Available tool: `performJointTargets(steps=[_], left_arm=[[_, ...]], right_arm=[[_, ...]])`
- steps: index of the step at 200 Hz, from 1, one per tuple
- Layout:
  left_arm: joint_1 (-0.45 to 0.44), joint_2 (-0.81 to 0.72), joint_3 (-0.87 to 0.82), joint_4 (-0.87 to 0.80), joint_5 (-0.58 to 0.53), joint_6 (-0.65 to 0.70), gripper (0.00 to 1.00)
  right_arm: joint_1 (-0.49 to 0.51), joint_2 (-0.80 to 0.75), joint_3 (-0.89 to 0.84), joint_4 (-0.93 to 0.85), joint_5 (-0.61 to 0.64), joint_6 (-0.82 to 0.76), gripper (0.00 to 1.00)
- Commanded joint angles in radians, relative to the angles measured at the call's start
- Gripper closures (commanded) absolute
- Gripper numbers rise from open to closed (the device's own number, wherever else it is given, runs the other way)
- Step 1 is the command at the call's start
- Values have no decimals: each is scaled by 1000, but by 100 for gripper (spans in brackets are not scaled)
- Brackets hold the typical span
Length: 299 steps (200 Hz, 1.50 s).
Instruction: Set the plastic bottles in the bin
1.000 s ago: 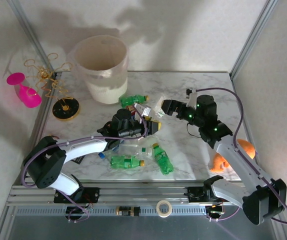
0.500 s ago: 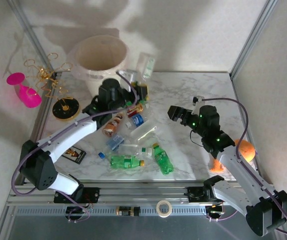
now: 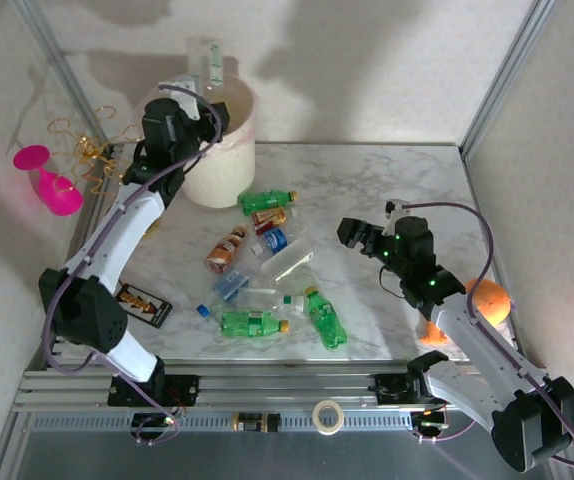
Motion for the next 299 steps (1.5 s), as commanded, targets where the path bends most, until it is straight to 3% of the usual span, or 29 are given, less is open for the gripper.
performJointTargets(steps=[1, 52, 57, 85, 121, 171, 232, 258, 299], left_arm=[[42, 67, 69, -65, 8, -53, 100], [56, 228, 223, -200, 5, -69, 97], [56, 235, 229, -204, 3, -72, 92], [56, 248, 239, -203, -14, -96, 40], [54, 243, 256, -207, -6, -110, 1], [23, 158, 255, -196, -30, -95, 0], [-160, -49, 71, -64, -207, 4, 0], [-207, -146, -105, 84, -162, -74, 0], [-293, -218, -277, 184, -94, -152, 0]], right_arm=[[-5, -3, -19, 22, 20, -8, 1], [-6, -23, -20, 33, 18, -8, 1], [-5, -27, -21, 30, 18, -7, 1], [-5, -40, -34, 31, 18, -1, 1], [-4, -54, -56, 60, 7, 3, 1], [-5, -56, -89, 84, -25, 10, 1], [16, 12, -81, 27, -138, -9, 1], [59, 44, -60, -45, -174, -46, 1], [158, 98, -21, -197, -118, -99, 1]])
